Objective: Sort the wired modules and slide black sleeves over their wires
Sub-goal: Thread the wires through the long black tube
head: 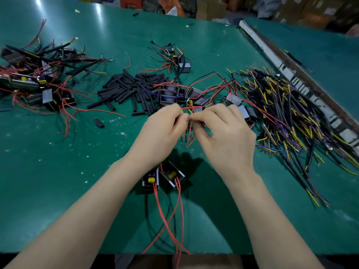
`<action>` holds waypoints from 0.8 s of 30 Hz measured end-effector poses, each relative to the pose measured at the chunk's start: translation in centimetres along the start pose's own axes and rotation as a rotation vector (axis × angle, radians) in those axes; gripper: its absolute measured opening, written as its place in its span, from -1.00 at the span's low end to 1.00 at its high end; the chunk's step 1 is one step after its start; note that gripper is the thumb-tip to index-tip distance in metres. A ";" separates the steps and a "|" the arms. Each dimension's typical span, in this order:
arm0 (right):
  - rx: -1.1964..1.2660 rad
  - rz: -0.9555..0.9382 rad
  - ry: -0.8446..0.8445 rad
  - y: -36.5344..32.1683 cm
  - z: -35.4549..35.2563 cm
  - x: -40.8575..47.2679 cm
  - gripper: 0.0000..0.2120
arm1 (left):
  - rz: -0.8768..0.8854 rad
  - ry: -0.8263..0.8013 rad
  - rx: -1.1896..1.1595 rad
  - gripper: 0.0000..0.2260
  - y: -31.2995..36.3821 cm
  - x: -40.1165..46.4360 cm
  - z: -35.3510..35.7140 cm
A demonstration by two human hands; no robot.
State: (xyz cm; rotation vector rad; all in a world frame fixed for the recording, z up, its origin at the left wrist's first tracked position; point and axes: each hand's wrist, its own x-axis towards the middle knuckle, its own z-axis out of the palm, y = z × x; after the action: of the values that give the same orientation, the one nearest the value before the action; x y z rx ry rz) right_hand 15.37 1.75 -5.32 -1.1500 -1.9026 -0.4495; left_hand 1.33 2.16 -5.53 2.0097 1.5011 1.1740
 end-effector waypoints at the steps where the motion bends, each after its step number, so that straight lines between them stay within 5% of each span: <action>1: 0.010 -0.005 -0.003 0.2 0.1 0.0 -0.93 | -0.003 -0.026 -0.007 -0.81 0.0 0.0 -0.2; 5: 0.143 0.010 -0.112 1.1 -0.2 0.1 -0.93 | 0.028 -0.196 -0.015 -0.77 -0.3 0.1 -0.7; 11: 0.563 0.200 -0.617 3.9 -1.3 0.6 -0.88 | 0.076 -0.449 -0.027 -0.85 -1.0 -0.3 -1.0; 17: 0.487 0.152 -0.584 3.3 -0.9 0.6 -0.94 | 0.187 -0.412 0.024 -0.85 -1.4 -0.2 -1.1; 24: 0.758 0.319 -0.420 2.3 -1.0 0.5 -0.86 | 0.087 -0.270 -0.381 -0.86 -0.2 -0.2 -1.3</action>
State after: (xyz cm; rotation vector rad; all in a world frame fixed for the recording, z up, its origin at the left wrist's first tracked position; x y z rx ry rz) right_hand 17.69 2.60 -4.60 -1.0277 -1.9072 0.6905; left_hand 0.12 1.86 -4.97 1.8929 0.9857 1.0729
